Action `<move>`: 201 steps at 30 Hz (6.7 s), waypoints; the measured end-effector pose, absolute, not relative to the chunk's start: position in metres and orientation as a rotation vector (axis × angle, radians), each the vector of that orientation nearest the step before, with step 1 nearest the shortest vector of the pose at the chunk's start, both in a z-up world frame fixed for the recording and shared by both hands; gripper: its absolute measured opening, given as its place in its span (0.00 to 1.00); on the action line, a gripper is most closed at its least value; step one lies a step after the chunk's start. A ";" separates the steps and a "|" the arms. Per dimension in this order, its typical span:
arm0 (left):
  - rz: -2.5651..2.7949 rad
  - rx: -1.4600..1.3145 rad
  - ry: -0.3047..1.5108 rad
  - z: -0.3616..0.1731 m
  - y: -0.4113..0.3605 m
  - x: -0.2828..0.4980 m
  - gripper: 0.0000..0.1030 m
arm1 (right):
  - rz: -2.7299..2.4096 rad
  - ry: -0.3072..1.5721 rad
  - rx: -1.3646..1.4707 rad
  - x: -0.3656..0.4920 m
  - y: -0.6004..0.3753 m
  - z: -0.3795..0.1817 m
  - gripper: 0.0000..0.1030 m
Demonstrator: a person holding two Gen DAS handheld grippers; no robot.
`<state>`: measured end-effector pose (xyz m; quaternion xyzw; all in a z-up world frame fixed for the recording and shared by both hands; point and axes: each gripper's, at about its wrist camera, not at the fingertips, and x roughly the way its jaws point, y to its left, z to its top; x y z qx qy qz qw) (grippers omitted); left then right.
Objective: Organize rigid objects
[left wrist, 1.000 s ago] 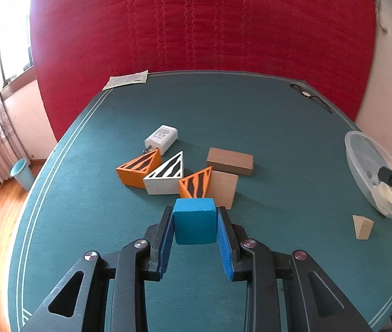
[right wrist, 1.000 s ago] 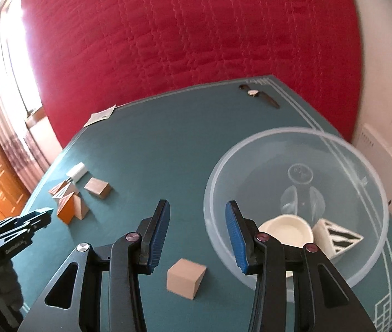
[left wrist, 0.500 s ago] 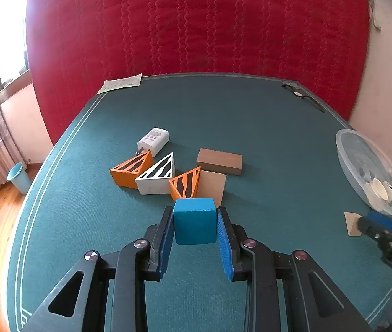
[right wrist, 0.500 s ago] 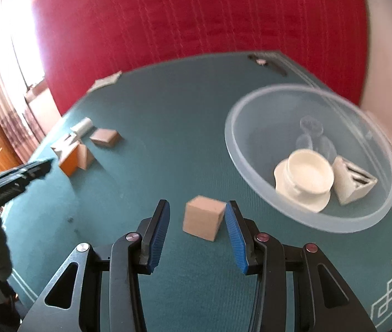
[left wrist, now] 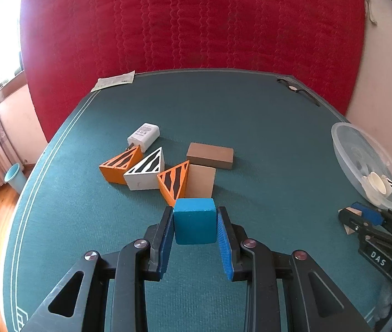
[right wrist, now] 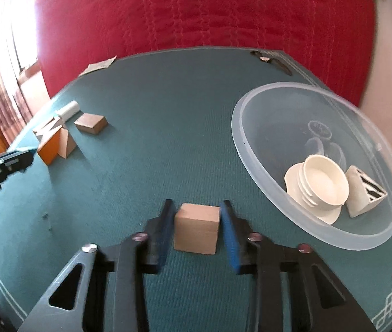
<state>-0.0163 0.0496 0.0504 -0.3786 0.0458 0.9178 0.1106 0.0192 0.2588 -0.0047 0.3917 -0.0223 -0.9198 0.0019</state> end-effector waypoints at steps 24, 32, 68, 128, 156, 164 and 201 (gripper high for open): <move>2.640 -1.090 0.157 0.057 0.086 -0.011 0.31 | -3.098 -0.355 0.995 0.035 0.347 0.059 0.32; 2.603 -1.070 0.203 0.062 0.115 -0.010 0.31 | -3.186 -0.492 1.012 0.024 0.402 0.051 0.32; 2.342 -0.920 0.338 0.074 0.271 -0.026 0.31 | -3.247 -0.619 0.991 0.027 0.441 0.040 0.33; 2.704 -1.063 0.148 0.063 0.099 -0.044 0.99 | -3.061 -0.078 0.918 0.043 0.291 0.037 0.64; 2.838 -1.198 0.104 0.037 -0.008 -0.051 0.99 | -2.674 -0.095 1.073 -0.003 0.188 0.022 0.65; 2.849 -1.221 0.073 0.033 -0.026 -0.053 0.99 | -2.626 -0.093 1.125 -0.034 0.156 0.016 0.64; 2.835 -1.215 0.021 0.032 -0.044 -0.049 0.99 | -2.659 0.020 1.157 -0.075 0.117 0.006 0.51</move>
